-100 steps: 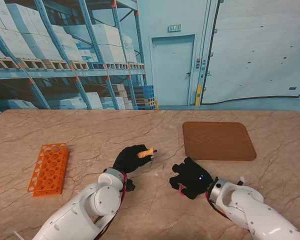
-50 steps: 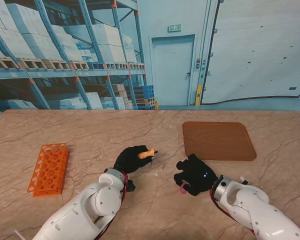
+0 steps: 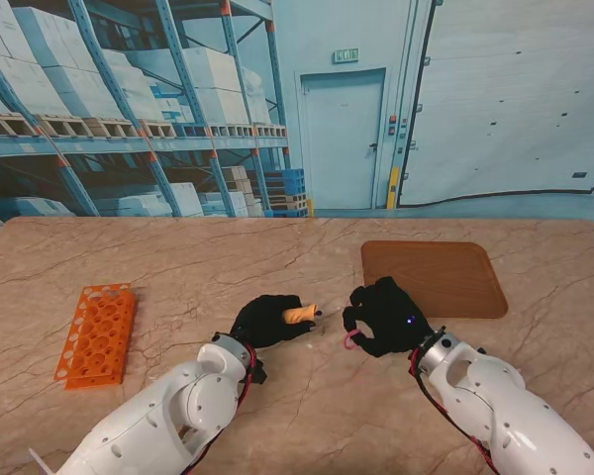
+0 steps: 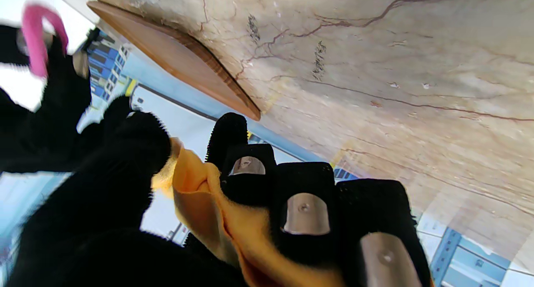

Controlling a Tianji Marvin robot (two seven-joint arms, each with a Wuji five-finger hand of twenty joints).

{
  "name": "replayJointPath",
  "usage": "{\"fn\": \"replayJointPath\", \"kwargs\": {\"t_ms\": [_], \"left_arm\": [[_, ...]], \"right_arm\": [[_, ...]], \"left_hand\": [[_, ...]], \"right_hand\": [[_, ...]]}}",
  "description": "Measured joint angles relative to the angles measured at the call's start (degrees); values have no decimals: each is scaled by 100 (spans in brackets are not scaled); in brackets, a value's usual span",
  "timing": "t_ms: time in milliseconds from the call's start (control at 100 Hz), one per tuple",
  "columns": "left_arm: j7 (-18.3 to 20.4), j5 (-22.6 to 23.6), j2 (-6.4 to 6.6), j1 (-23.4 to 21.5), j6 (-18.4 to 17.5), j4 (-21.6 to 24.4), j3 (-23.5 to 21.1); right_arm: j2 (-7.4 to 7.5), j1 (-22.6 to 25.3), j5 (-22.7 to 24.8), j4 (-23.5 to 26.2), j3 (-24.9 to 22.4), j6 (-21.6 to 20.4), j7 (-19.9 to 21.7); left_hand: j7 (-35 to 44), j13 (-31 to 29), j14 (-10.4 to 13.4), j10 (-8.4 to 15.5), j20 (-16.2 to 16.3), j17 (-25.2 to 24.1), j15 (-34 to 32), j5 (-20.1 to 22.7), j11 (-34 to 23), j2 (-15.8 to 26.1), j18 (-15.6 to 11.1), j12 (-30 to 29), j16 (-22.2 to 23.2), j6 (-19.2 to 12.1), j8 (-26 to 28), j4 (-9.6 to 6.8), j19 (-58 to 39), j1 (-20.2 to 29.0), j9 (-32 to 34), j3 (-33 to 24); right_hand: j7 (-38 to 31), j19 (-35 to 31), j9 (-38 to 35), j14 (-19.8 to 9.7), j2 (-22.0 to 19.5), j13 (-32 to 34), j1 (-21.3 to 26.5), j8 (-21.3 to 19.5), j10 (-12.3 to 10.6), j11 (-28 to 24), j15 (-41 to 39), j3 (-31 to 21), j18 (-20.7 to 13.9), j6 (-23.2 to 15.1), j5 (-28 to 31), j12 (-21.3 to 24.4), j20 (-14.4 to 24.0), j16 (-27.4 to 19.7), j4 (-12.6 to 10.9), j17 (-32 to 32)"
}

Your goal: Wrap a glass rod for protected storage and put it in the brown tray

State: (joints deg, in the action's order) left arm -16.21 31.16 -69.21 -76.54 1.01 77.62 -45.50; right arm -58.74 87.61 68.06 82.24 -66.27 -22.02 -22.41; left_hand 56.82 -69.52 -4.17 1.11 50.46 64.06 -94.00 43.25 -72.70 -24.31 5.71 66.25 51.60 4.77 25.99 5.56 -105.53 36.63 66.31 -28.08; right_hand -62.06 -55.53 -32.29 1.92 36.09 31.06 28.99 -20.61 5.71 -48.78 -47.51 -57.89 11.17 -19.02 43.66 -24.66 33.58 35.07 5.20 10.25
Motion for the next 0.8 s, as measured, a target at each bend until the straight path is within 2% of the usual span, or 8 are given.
{"fn": "replayJointPath", "kwargs": {"t_ms": [130,480,500,520,610,630,660,800], "left_arm": [[36,189,57,26,-118,-2,45],[150,411,150,42,-281,19,91],[158,420,154,42,-290,21,91],[165,431,158,42,-303,22,91],[181,465,172,43,-354,24,91],[182,467,174,43,-362,25,91],[182,467,177,43,-372,26,91],[182,431,178,37,-383,40,79]], "right_arm": [[-70,-78,-181,63,48,76,-35],[-192,-182,-574,215,248,284,51],[-194,-194,-585,214,266,295,62],[-198,-207,-605,214,284,307,78],[-227,-249,-842,210,331,356,212],[-236,-254,-901,210,336,368,251],[-247,-259,-954,210,340,384,298],[-264,-261,-868,211,348,418,331]], "left_hand": [[-265,0,22,0,0,0,-5,0,-2,-65,-22,0,0,68,267,-3,0,-467,0,16],[-792,0,84,3,-139,0,-7,-126,-4,-54,-93,9,-1,149,344,-10,0,-776,-157,986],[-847,0,84,3,-156,0,-7,-153,-3,-53,-94,47,-1,151,353,-109,0,-772,-177,1155],[-856,0,86,3,-179,0,-8,-155,-4,-44,-97,75,-1,152,357,-110,0,-768,-180,1263],[-923,-1,89,1,-209,0,-8,-157,-4,145,-103,84,12,153,416,-116,0,-766,-184,1559],[-928,-1,89,-4,-210,0,-8,-159,-4,225,-103,84,64,155,419,-204,0,-748,-202,1753],[-931,-1,89,-10,-211,0,-8,-163,-4,371,-103,85,82,167,421,-215,0,-748,-204,1939],[-1005,-1,89,-77,-224,-4,-7,-223,-4,670,-103,85,162,217,421,-215,0,-764,-276,2259]], "right_hand": [[6,0,-124,43,-111,117,1,22,14,-17,-124,53,12,96,1,0,8,21,1,16],[7,-46,-417,137,-111,274,1,69,123,-121,-280,112,82,134,4,-36,11,106,1,77],[7,-54,-431,140,-111,274,1,69,122,-118,-282,113,82,134,4,-38,11,116,1,78],[7,-72,-467,145,-111,274,1,69,122,-118,-282,117,82,134,4,-38,11,125,1,79],[7,-76,-547,163,-111,275,1,69,123,-118,-284,164,85,134,4,-42,11,144,1,79],[7,-77,-581,175,-111,275,1,69,124,-118,-285,165,85,134,4,-74,11,144,1,79],[7,-77,-581,178,-111,276,1,69,124,-118,-286,166,86,134,4,-86,11,144,1,79],[43,-79,-669,208,-111,340,1,69,126,-118,-350,224,89,134,4,-92,11,147,1,79]]}}
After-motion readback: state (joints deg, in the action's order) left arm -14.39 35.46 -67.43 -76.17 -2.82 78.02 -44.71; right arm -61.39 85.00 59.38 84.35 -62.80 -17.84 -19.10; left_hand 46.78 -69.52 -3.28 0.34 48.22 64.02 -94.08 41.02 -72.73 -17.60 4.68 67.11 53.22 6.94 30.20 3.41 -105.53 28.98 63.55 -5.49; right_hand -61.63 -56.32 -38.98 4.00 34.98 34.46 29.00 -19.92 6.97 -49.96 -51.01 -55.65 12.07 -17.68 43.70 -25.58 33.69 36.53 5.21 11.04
